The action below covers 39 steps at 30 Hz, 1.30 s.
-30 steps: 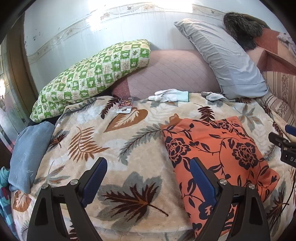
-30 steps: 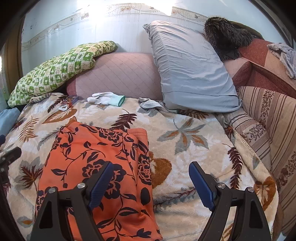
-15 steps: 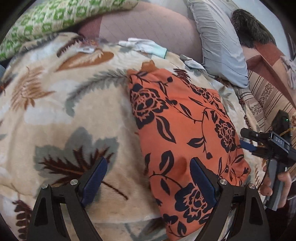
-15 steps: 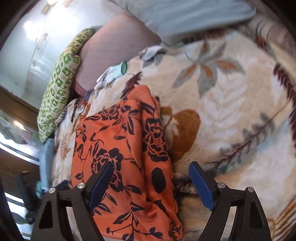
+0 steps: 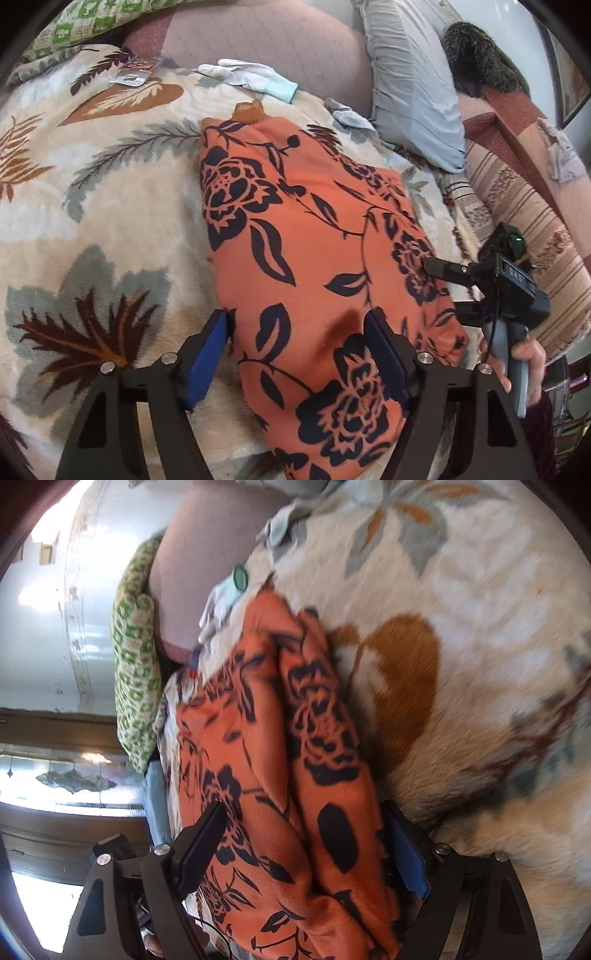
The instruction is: Fold small clothes
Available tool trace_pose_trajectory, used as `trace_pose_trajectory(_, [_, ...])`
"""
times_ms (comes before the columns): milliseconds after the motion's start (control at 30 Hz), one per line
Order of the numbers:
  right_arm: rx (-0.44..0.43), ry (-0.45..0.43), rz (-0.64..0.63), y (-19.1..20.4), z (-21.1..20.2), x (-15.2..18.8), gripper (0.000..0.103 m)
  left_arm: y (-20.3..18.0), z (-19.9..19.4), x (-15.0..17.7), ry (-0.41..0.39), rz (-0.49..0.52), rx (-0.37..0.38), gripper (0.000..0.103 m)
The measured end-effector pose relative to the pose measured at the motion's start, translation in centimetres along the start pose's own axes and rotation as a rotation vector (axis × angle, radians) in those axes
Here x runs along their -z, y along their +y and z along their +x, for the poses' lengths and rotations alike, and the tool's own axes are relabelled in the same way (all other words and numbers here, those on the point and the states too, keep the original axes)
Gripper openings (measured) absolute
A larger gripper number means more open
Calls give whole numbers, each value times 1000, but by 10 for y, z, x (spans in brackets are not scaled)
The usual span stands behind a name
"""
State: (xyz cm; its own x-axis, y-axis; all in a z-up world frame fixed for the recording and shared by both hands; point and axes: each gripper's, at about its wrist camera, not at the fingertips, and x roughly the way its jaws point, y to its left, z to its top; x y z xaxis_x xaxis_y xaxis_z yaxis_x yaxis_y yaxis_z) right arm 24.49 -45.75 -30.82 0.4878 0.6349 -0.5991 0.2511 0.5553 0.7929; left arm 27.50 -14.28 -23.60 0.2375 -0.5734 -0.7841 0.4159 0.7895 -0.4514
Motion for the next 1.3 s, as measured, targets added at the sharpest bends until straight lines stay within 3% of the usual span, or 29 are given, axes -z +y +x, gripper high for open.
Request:
trace_pose_trajectory(133, [15, -12, -49, 14, 11, 7, 75, -2, 3, 0, -17, -8, -1, 67])
trace_pose_trajectory(333, [179, -108, -249, 68, 7, 28, 62, -6, -9, -3, -63, -3, -2, 48])
trace_pose_trajectory(500, [169, -158, -366, 109, 0, 44, 62, -4, -31, -8, -109, -2, -9, 40])
trace_pose_trajectory(567, [140, -156, -380, 118, -2, 48, 57, -4, -47, -11, -147, 8, -21, 40])
trace_pose_trajectory(833, [78, -192, -528, 172, 10, 80, 56, 2, -120, -6, -307, 72, -116, 40])
trace_pose_trajectory(933, [73, -142, -520, 172, 33, 90, 56, 17, -121, 1, -280, 41, -155, 40])
trace_pose_trajectory(1067, [140, -55, -492, 155, 64, 111, 56, 42, -92, 18, -129, -2, -281, 40])
trace_pose_trajectory(1133, [165, -22, -449, 142, 73, 115, 58, 53, -83, 25, -92, -9, -326, 43])
trace_pose_trajectory(1167, [160, -6, -412, 136, 76, 111, 65, 57, -83, 27, -92, -21, -317, 48])
trace_pose_trajectory(1267, [156, 18, -376, 131, 73, 106, 69, 63, -87, 28, -87, -48, -318, 67])
trace_pose_trajectory(1300, [166, 18, -388, 132, 70, 108, 69, 63, -89, 28, -89, -51, -333, 69])
